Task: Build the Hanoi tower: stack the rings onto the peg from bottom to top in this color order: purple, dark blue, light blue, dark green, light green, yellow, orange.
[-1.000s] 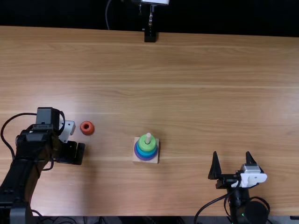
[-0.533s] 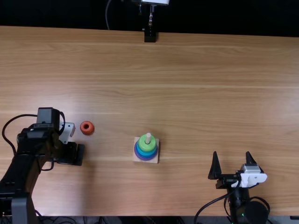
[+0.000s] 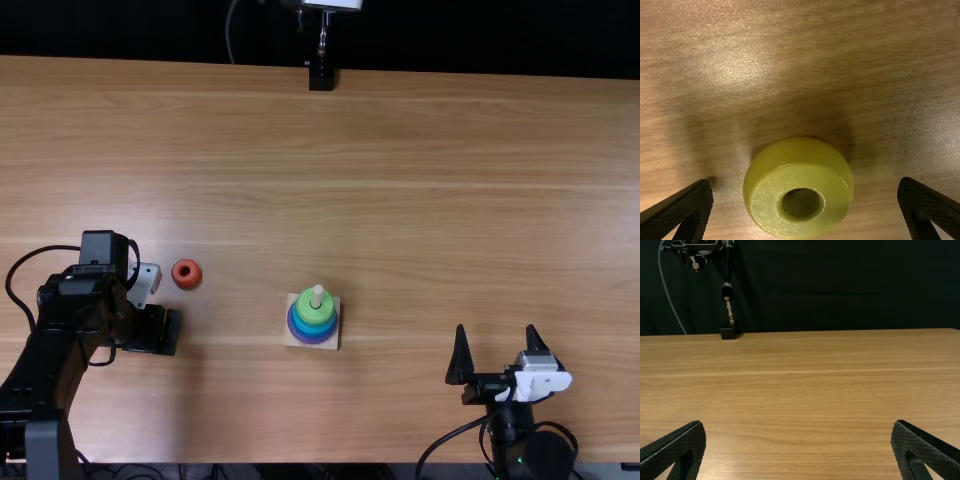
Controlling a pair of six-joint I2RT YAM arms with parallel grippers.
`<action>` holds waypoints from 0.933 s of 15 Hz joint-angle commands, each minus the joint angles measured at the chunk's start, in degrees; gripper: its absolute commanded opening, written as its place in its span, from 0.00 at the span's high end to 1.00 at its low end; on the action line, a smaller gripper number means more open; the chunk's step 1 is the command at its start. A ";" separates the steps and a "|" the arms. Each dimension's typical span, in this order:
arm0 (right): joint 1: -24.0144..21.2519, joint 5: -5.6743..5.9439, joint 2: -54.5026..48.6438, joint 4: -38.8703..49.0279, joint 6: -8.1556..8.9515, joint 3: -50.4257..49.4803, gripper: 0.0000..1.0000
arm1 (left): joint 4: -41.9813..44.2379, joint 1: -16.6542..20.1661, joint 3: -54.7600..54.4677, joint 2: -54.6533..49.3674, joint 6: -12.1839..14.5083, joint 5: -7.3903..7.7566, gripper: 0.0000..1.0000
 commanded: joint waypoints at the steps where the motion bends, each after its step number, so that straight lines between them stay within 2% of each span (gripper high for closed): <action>1: -0.61 -0.35 -0.40 -0.25 0.03 -0.38 0.00 | 0.02 0.27 0.08 0.80 0.66 1.43 0.00; 2: -0.61 -0.35 -0.40 -0.25 0.13 -0.38 0.00 | 0.13 0.27 0.08 0.80 0.66 1.85 0.05; 5: -0.61 -0.35 -0.40 -0.25 0.03 -0.38 0.00 | 0.23 0.27 0.17 1.42 0.66 1.96 0.47; 9: -0.61 -0.35 -0.40 -0.25 0.03 -0.38 0.00 | 5.19 0.35 0.17 1.59 -0.08 2.38 0.87; 11: -0.61 -0.35 -0.40 -0.25 0.03 -0.38 0.00 | 6.03 0.35 0.26 1.59 -0.08 2.17 0.99; 14: -0.52 -0.35 -0.40 -0.25 0.03 -0.38 0.00 | 5.72 0.44 1.40 1.59 0.03 2.06 1.00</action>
